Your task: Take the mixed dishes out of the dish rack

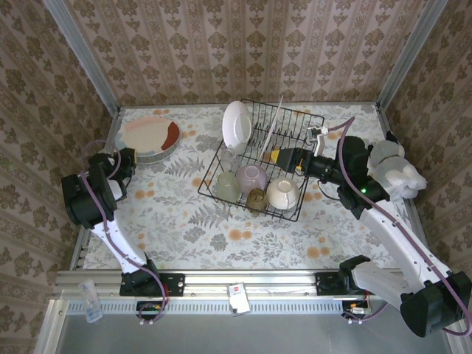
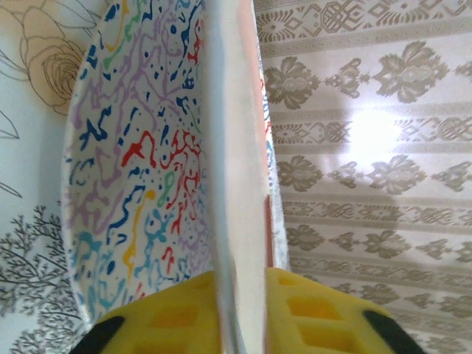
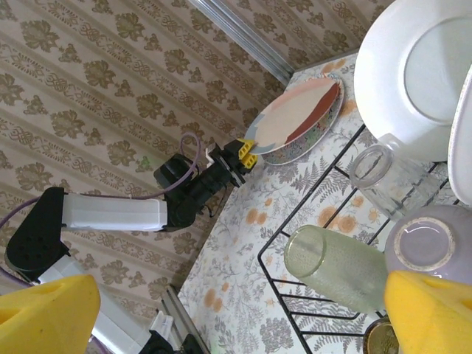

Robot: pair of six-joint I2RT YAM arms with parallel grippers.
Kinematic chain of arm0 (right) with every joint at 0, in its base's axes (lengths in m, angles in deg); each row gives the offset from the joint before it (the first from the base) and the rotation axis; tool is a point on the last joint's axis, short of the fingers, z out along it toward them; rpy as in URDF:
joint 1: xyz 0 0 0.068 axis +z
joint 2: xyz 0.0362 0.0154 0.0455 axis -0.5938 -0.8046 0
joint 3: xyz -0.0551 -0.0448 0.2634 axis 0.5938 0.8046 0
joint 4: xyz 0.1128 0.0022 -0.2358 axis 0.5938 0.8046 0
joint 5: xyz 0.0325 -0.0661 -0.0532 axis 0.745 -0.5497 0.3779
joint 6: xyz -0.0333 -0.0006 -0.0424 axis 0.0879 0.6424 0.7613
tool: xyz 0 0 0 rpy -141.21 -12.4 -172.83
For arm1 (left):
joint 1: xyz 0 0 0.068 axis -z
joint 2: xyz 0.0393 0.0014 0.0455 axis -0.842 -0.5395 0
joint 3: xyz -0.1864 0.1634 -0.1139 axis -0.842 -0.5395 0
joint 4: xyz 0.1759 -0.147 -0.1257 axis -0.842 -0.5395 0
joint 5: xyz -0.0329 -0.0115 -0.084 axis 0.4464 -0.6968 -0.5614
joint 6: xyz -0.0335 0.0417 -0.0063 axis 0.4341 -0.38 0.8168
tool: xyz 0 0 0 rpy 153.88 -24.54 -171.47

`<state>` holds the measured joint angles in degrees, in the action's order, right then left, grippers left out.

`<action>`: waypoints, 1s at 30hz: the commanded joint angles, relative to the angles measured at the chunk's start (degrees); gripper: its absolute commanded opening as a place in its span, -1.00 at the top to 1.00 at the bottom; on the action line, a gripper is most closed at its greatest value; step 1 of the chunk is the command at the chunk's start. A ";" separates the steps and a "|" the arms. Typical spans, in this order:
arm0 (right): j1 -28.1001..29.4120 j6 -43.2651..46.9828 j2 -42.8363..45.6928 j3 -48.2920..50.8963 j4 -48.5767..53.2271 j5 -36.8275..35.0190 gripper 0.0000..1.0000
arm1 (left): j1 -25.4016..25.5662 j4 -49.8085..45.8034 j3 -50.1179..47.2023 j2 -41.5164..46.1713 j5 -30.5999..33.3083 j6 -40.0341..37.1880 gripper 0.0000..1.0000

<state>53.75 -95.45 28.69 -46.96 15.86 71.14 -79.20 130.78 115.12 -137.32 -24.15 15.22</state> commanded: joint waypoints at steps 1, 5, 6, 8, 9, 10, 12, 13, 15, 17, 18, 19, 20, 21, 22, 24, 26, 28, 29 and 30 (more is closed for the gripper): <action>0.18 -0.12 1.07 0.83 -0.31 0.91 -1.00 | -0.12 -1.76 1.79 1.01 -0.28 -2.68 0.43; 0.23 -0.41 0.98 0.81 -0.67 1.08 -1.00 | 0.25 -6.51 2.58 2.63 0.23 -4.95 0.20; 0.23 -0.41 1.02 0.81 -0.67 1.08 -1.00 | 0.24 -7.98 2.84 3.15 0.47 -5.59 0.14; 0.25 -0.34 1.12 0.94 -0.67 1.13 -1.00 | 0.43 -10.97 3.20 4.23 1.00 -6.97 0.02; 0.26 -0.39 1.11 0.97 -0.67 1.09 -1.00 | 0.55 -12.86 3.45 4.80 1.35 -7.69 -0.07; 0.25 -0.40 1.16 1.08 -0.67 1.10 -1.00 | 0.58 -14.52 3.72 5.30 1.71 -8.46 -0.14; 0.20 -0.57 1.20 1.37 -0.93 1.08 -1.00 | 0.75 -18.34 4.62 6.27 2.22 -10.16 -0.26; 0.25 -0.81 1.20 1.57 -1.21 1.17 -1.00 | 0.84 -19.63 4.99 6.62 2.43 -10.96 -0.31; 0.23 -1.19 1.19 1.80 -1.77 1.48 -1.00 | 1.16 -23.44 6.10 7.58 3.17 -12.62 -0.40; 0.25 -1.21 1.20 1.86 -1.72 1.45 -1.00 | 1.47 -27.26 7.29 8.20 3.86 -14.23 -0.55; 0.25 -1.20 1.28 1.92 -1.67 1.42 -1.00 | 1.63 -29.31 8.04 8.49 4.26 -15.03 -0.63; 0.24 -1.18 1.37 1.94 -1.63 1.43 -1.00 | 1.87 -31.44 8.80 8.66 4.70 -15.88 -0.67; 0.19 -1.13 1.38 1.99 -1.57 1.46 -1.00 | 2.02 -32.80 9.34 8.75 4.94 -16.33 -0.70; 0.24 -1.13 1.49 1.99 -1.55 1.52 -1.00 | 2.07 -33.94 9.73 8.71 5.26 -16.52 -0.72; 0.19 -0.97 1.60 2.00 -1.39 1.52 -1.00 | 2.07 -35.08 10.12 8.60 5.57 -16.51 -0.74; 0.25 -0.76 1.89 2.03 -1.04 1.44 -1.00 | 2.17 -36.50 10.60 8.45 5.91 -16.67 -0.82; 0.26 -0.64 2.29 2.11 -0.80 1.35 -1.00 | 2.19 -38.57 11.37 8.25 6.38 -17.08 -0.92; 0.26 -0.51 2.48 2.23 -0.67 1.35 -1.00 | 2.33 -39.82 12.07 7.99 6.81 -17.50 -0.95; 0.24 -0.53 2.55 2.21 -0.43 1.34 -1.00 | 2.33 -40.52 12.35 7.88 6.93 -17.64 -0.96; 0.18 -0.36 2.69 2.25 -0.32 1.35 -1.00 | 2.44 -40.79 12.60 7.79 6.96 -17.72 -0.98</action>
<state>53.75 -95.87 30.16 -45.21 15.44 71.33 -77.23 93.16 125.33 -130.35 -18.29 -0.38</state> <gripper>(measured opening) 0.999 0.984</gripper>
